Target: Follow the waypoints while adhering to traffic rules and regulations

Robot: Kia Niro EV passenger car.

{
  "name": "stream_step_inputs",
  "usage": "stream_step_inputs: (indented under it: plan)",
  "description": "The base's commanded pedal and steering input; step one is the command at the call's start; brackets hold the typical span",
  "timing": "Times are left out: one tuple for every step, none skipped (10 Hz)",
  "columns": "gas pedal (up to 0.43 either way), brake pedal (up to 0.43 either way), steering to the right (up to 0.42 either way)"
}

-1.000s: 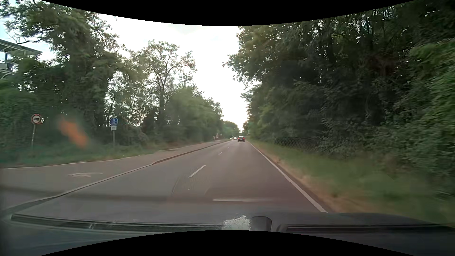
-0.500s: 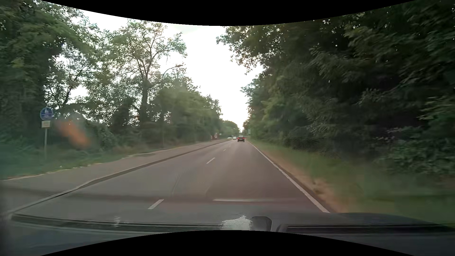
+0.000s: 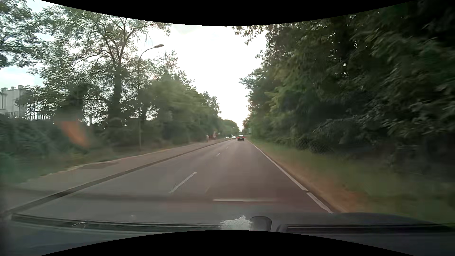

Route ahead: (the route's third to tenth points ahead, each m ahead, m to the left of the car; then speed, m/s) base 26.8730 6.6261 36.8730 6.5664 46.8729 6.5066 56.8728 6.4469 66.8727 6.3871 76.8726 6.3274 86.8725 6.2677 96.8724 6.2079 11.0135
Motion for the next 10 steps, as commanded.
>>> stream_step_inputs:
  plan:
    - [0.059,0.0,-0.001]
    - [0.059,0.0,-0.002]
    - [0.059,0.0,-0.001]
    - [0.059,0.0,-0.001]
    - [0.059,0.0,0.0]
    - [0.059,0.0,0.0]
    - [0.059,0.0,0.0]
    - [0.059,0.0,0.0]
    - [0.059,0.0,0.0]
    - [0.059,0.0,0.0]
